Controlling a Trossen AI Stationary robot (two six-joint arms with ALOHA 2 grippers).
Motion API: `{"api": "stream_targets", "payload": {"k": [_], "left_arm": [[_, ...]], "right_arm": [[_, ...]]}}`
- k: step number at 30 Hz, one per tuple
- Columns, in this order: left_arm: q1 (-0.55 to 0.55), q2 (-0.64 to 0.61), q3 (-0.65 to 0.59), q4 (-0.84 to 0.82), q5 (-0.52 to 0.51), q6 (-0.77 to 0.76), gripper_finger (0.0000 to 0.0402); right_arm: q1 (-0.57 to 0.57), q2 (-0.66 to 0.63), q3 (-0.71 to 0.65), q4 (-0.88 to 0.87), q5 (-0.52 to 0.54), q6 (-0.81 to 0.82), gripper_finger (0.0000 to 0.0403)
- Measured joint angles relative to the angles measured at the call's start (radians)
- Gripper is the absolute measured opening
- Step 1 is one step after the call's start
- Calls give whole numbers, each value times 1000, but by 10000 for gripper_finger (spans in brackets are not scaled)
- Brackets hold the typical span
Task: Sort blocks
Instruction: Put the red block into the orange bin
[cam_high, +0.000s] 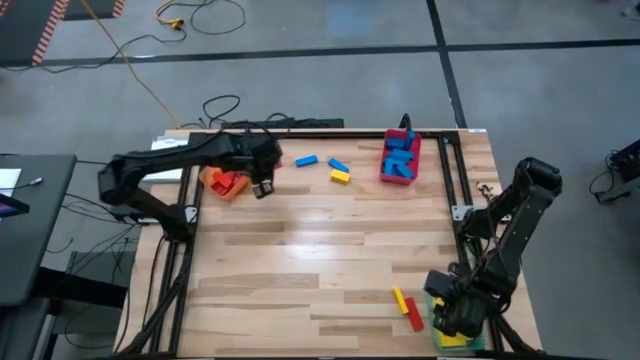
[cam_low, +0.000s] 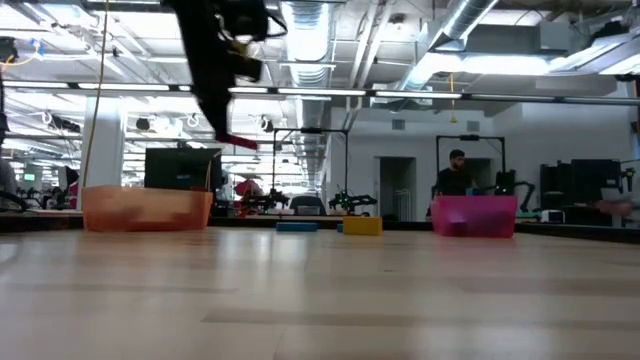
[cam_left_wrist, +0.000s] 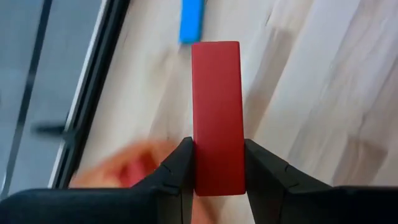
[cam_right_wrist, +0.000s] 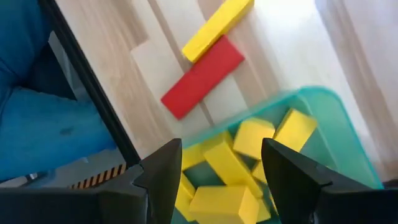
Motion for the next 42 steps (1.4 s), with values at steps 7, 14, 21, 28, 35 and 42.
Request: {"api": "stream_targets", "payload": {"k": [7, 14, 21, 28, 35, 42], "left_arm": [[0, -98, 0, -267, -106, -155, 97], [4, -108, -18, -425, -125, -252, 97], [75, -108, -194, -414, -156, -253, 97], [156, -124, -348, -315, -196, -225, 102], [223, -135, -405, -234, -157, -159, 103], [271, -135, -439, -155, -84, -96, 104]], "right_arm": [[-105, 0, 0, 57, 19, -103, 235], [-199, 0, 0, 108, 26, -177, 235], [-243, 48, -1, 118, 74, -179, 235], [-265, 144, -1, 148, 26, -177, 235], [-297, 275, -1, 197, -22, -172, 235], [-311, 337, -2, 199, -27, -169, 235]]}}
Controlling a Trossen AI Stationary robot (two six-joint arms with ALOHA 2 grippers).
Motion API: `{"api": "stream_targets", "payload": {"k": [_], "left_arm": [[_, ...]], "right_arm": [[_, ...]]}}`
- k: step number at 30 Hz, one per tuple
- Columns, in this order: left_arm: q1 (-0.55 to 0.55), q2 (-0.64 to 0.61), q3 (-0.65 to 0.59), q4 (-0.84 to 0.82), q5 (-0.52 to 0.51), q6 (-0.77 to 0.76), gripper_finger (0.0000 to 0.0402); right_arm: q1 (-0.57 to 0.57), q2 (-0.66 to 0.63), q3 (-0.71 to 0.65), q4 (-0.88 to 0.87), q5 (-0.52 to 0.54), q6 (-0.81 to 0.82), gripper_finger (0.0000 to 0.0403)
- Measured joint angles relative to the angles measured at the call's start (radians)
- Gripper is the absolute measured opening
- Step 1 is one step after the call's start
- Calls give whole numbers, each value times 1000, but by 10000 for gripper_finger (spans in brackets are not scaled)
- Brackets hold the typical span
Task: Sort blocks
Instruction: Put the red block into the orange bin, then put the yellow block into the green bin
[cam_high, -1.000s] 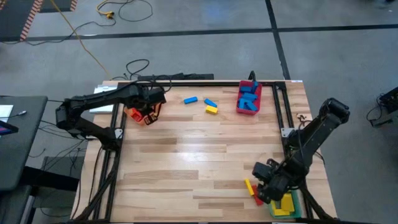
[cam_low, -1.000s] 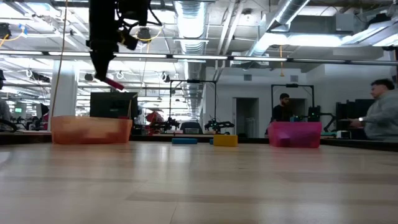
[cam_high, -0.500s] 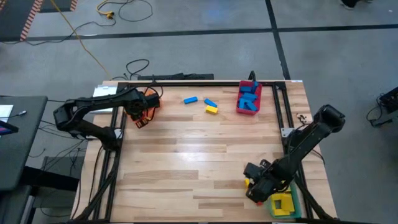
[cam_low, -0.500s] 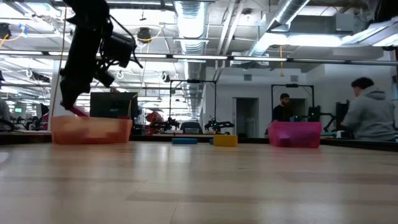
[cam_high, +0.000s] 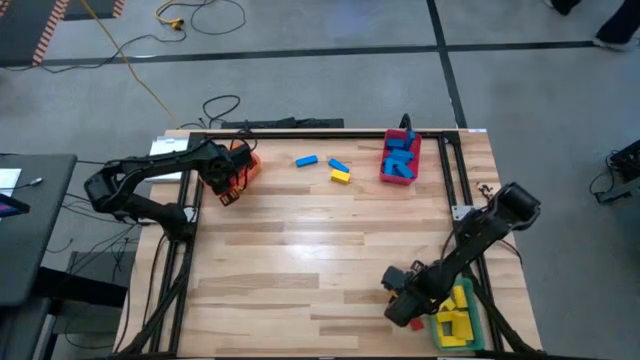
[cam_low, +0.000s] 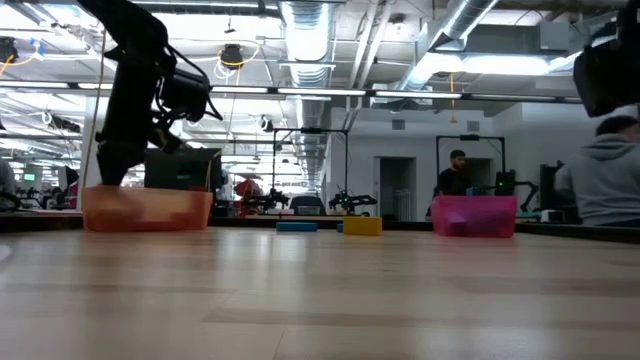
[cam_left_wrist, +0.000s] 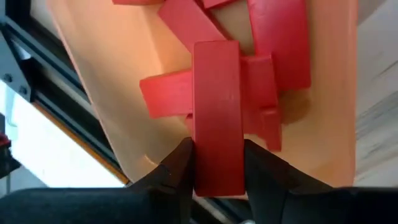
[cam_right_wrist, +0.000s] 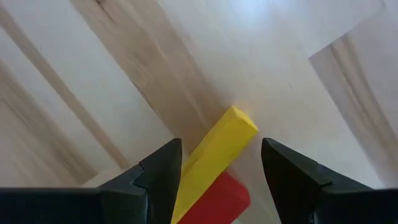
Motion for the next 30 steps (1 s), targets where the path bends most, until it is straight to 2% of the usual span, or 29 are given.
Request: {"api": "stream_targets", "payload": {"k": [9, 18, 23, 30], "left_arm": [[9, 0, -7, 29, 15, 14, 109], [7, -5, -2, 42, 15, 15, 172], [2, -54, -1, 43, 11, 27, 193], [2, -185, 6, 37, 9, 24, 196]], "right_arm": [[-10, 39, 0, 47, -13, -25, 229], [-11, 37, 0, 48, -14, -26, 200], [-11, 37, 0, 50, -14, -25, 185], [-11, 37, 0, 59, -14, -26, 157]]}}
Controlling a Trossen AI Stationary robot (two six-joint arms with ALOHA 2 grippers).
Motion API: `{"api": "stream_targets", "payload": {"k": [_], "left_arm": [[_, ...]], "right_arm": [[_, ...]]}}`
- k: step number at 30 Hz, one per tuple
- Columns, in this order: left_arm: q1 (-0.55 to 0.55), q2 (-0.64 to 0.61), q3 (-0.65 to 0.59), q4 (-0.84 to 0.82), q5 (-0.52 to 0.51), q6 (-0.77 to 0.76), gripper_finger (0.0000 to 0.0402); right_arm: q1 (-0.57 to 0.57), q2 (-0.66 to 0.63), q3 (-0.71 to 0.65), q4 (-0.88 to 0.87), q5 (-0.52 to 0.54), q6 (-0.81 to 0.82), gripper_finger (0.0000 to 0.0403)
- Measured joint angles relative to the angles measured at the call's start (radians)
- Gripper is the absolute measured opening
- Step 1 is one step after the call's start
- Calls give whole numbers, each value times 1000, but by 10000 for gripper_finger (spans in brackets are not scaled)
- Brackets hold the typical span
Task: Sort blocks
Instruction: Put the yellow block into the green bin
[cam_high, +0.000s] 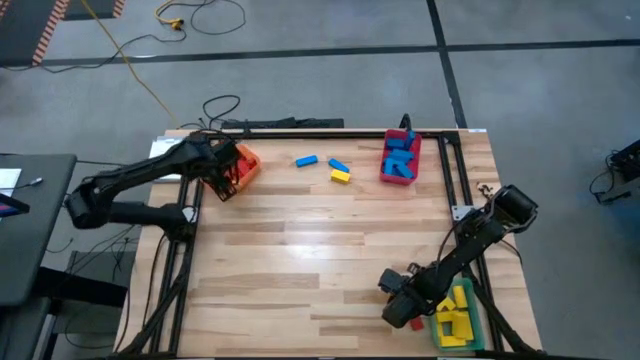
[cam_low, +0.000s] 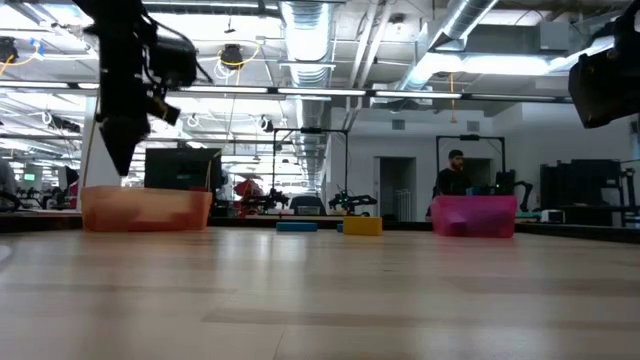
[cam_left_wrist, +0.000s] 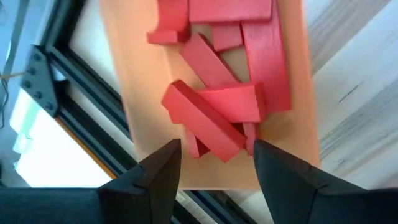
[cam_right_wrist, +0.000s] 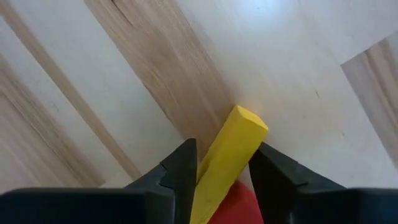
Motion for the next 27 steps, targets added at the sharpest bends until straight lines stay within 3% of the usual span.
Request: {"api": "stream_targets", "payload": {"k": [15, 27], "left_arm": [[-90, -284, 133, 64, 8, -38, 196], [-163, -314, 134, 91, 8, -65, 196]], "right_arm": [[-12, 0, 0, 49, -26, 0, 78], [-32, 0, 1, 64, -26, -38, 69]]}}
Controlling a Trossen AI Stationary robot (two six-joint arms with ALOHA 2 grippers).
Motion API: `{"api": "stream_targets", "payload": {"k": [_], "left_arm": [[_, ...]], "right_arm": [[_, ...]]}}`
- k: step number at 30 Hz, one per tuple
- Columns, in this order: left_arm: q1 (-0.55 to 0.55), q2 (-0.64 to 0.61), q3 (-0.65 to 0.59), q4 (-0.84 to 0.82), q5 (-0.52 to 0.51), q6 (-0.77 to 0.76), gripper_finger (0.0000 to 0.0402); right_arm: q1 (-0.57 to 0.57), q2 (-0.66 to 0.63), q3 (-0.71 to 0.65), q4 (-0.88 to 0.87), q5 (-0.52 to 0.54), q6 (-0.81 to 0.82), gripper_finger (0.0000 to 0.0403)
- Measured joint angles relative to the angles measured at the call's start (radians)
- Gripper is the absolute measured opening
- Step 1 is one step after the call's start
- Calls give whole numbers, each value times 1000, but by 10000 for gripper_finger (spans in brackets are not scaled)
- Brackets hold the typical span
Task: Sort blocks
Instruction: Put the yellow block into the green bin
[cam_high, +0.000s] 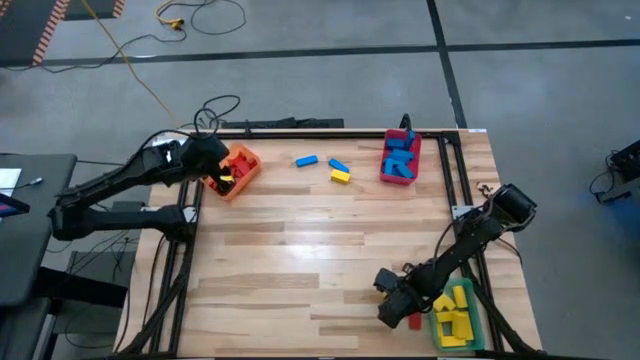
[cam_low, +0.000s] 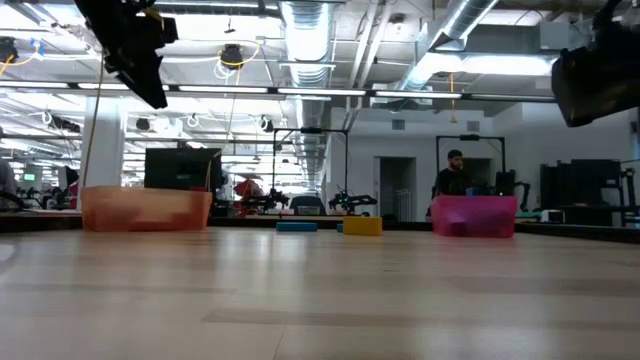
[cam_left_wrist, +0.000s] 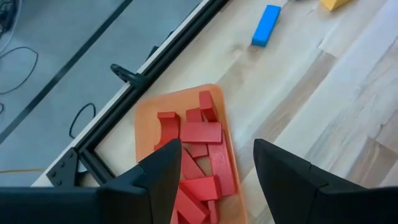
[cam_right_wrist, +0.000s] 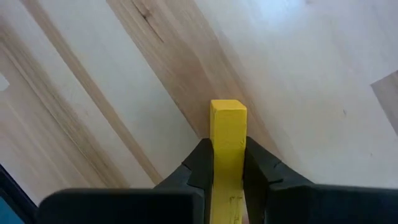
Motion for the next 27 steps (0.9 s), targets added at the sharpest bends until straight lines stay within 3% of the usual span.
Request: {"api": "stream_targets", "payload": {"k": [8, 18, 21, 27], "left_arm": [[-43, 38, 0, 0, 0, -21, 196], [-123, 97, 0, 18, 0, -53, 196], [-155, 132, 0, 37, -1, -65, 196], [-231, 237, 0, 111, 6, -59, 196]], "right_arm": [[-44, -17, 33, -36, 12, -96, 68], [-149, -188, 58, -246, 229, -217, 67], [-202, -262, 58, -313, 310, -272, 67], [-397, -391, 58, -362, 375, -474, 67]]}}
